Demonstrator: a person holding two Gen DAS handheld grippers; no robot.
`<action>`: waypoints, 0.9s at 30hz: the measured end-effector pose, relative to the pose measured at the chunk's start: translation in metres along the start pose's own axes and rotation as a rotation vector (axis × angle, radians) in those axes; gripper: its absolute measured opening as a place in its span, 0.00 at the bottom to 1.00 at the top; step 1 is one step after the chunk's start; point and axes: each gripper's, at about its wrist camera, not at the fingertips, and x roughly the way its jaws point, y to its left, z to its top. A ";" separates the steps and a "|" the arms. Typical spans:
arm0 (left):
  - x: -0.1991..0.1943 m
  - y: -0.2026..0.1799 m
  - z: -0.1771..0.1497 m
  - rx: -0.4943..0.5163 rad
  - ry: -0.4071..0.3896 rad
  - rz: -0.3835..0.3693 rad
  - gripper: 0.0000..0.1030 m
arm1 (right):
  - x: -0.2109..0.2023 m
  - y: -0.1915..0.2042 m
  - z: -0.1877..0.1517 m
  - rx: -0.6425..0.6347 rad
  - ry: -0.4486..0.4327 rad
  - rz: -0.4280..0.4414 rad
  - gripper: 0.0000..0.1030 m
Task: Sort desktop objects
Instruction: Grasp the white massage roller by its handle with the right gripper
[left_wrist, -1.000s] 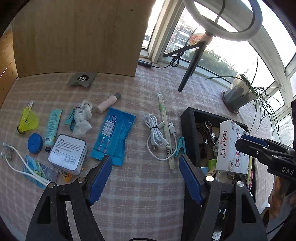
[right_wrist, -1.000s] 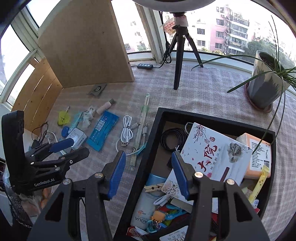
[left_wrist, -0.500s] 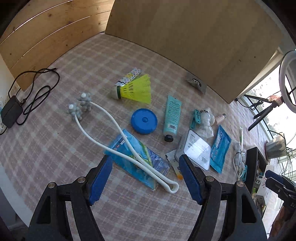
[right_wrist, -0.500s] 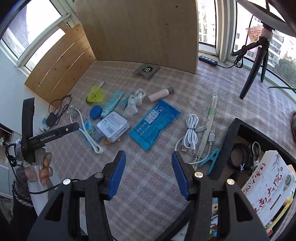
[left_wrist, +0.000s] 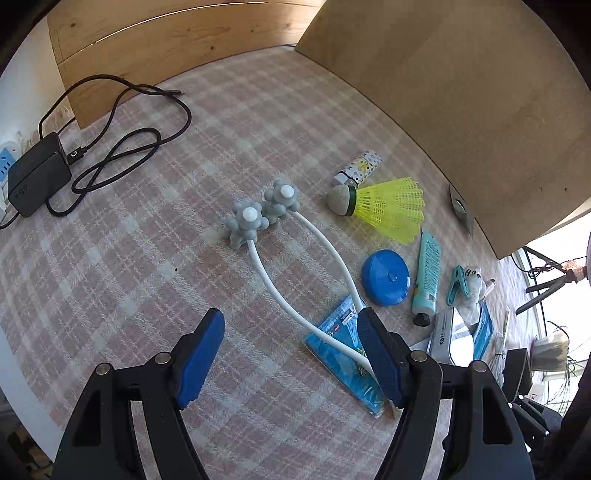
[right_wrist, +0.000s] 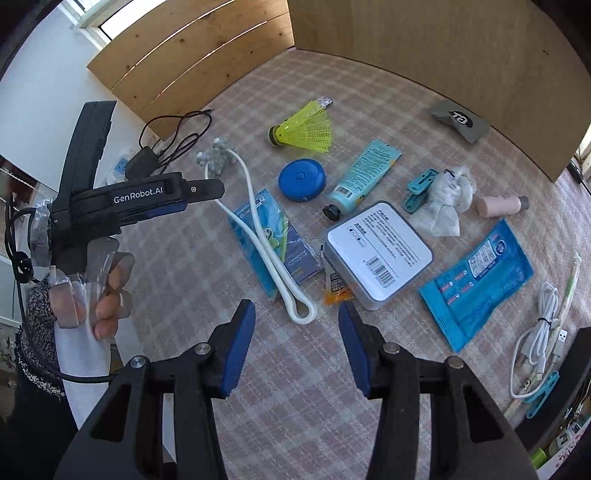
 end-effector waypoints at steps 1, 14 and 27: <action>0.003 0.003 0.001 -0.012 0.003 -0.004 0.69 | 0.007 0.005 0.003 -0.014 0.009 -0.003 0.44; 0.030 0.011 0.014 -0.057 0.006 -0.032 0.51 | 0.064 0.031 0.030 -0.114 0.081 -0.068 0.25; 0.023 0.003 0.000 -0.011 -0.007 -0.088 0.12 | 0.049 0.041 0.019 -0.108 0.050 -0.040 0.15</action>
